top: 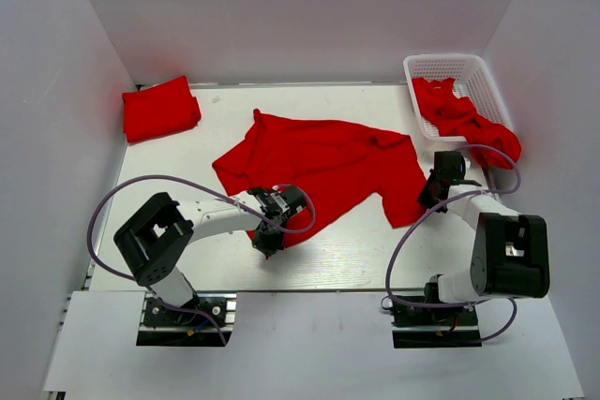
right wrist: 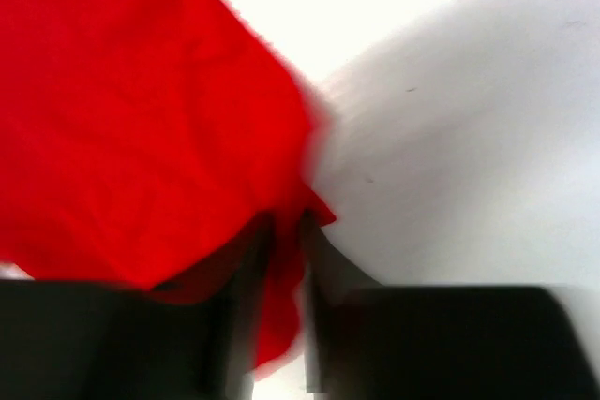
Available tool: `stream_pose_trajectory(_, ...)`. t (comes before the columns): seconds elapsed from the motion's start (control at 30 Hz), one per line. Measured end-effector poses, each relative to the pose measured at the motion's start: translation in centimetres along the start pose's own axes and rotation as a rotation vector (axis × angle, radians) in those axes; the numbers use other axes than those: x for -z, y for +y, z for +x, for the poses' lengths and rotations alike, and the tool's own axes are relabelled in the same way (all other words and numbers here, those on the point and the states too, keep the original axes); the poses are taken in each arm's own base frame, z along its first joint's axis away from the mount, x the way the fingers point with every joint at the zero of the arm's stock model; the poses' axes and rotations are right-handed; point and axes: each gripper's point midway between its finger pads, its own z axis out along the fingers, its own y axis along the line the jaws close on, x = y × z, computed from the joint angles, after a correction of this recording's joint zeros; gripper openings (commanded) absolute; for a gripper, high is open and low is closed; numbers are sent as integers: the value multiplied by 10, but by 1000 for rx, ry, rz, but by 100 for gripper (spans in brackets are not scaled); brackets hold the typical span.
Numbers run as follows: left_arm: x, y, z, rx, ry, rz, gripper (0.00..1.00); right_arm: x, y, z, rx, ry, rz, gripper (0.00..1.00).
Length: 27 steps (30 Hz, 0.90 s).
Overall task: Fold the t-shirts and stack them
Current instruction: Flatten out the tshirt
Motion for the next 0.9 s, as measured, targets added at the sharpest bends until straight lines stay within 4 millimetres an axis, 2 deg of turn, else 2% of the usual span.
stream_pose_trajectory(0.03,0,1,0,1,0,-2,0,-1,1,-1,0,-5,-5,12)
stream_pose_trajectory(0.07,0,1,0,0,0,-5,0,-2,3,-1,-12,-10,-12,0)
stream_pose_trajectory(0.17,1,4,0,0,1,-19,0,-3,5,-2,-9,-15,-28,0)
stream_pose_trajectory(0.27,10,4,-9,2,-23,-32,0,2,9,-2,-3,-20,-58,0)
stream_pose_trajectory(0.33,22,1,-22,8,-66,-31,0,13,16,-8,0,-49,-105,0)
stream_pose_trajectory(0.4,43,-3,-44,17,-139,-27,0,33,27,-24,4,-119,-171,0)
stream_pose_trajectory(0.47,72,-8,-73,34,-256,-4,0,59,38,-46,10,-212,-243,0)
stream_pose_trajectory(0.53,109,-9,-103,58,-396,19,0,94,52,-79,13,-328,-320,0)
stream_pose_trajectory(0.7,209,11,-159,132,-718,1,0,184,77,-149,16,-591,-466,0)
stream_pose_trajectory(0.8,267,30,-181,185,-883,-31,0,234,82,-178,14,-717,-516,0)
stream_pose_trajectory(0.9,319,50,-189,203,-1036,-41,0,290,84,-208,2,-860,-557,0)
